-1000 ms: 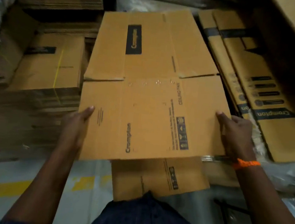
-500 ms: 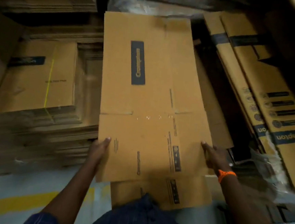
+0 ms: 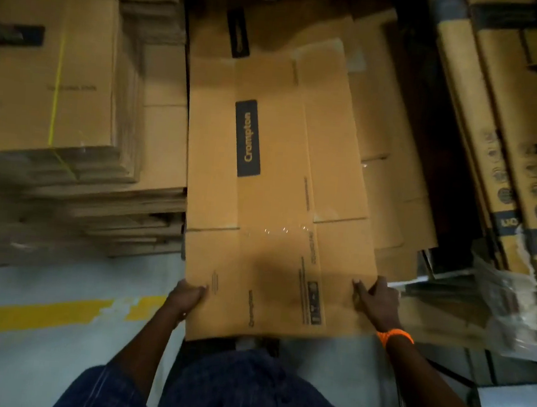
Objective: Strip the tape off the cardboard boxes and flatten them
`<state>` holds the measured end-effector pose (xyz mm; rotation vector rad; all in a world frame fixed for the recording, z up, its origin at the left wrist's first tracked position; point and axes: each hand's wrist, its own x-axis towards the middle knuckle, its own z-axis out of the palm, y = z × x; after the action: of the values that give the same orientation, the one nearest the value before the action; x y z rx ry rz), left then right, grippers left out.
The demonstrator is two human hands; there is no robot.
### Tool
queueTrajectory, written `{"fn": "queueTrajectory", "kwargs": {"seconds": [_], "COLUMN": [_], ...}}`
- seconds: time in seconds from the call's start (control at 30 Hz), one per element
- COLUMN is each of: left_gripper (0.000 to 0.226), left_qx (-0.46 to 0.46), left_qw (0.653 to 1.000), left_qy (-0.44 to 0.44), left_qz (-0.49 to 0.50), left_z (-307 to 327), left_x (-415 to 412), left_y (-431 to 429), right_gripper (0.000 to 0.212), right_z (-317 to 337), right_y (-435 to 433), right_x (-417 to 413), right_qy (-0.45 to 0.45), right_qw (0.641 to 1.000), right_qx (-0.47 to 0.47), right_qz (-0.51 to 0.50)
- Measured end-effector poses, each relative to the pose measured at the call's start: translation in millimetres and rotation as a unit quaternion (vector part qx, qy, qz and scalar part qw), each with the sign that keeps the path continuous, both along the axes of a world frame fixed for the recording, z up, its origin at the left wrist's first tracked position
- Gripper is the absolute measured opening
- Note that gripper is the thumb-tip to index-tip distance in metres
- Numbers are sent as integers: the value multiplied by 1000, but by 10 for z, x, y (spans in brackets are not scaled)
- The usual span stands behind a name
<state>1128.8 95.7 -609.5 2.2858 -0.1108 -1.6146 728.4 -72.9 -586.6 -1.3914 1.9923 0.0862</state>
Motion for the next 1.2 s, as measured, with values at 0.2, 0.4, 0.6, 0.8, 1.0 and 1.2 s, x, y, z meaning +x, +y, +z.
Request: {"fn": "queueTrajectory", "kwargs": {"seconds": [0.2,0.4,0.6,0.8,1.0,1.2], "left_gripper": [68,47,46,64,75,80], "left_qx": [16,-12,-93,-103,-16,-91], "left_qw": [998,999,992,985,1000,987], "left_qy": [28,23,-84,-59,-11,-119], "left_qz": [50,46,-22,124,-5,-49], "left_z": [-241,-194,-220,-418,-735,-506], "left_x": [-11,212,160,-45,168,-139], "left_y": [95,-83,-291,-464,-582,-122], "right_gripper": [85,55,93,44,25,26], "right_z": [-28,210,335,393,342,158], "right_y": [8,-46,-299,-219,265,484], "right_x": [-6,-17,121,66,691,1228], "right_qy": [-42,-78,-102,-205,-364,-470], "right_qw": [995,990,973,918,853,796], "right_qx": [62,31,-67,-40,112,148], "right_qz": [-58,-113,-196,-336,-357,-351]}}
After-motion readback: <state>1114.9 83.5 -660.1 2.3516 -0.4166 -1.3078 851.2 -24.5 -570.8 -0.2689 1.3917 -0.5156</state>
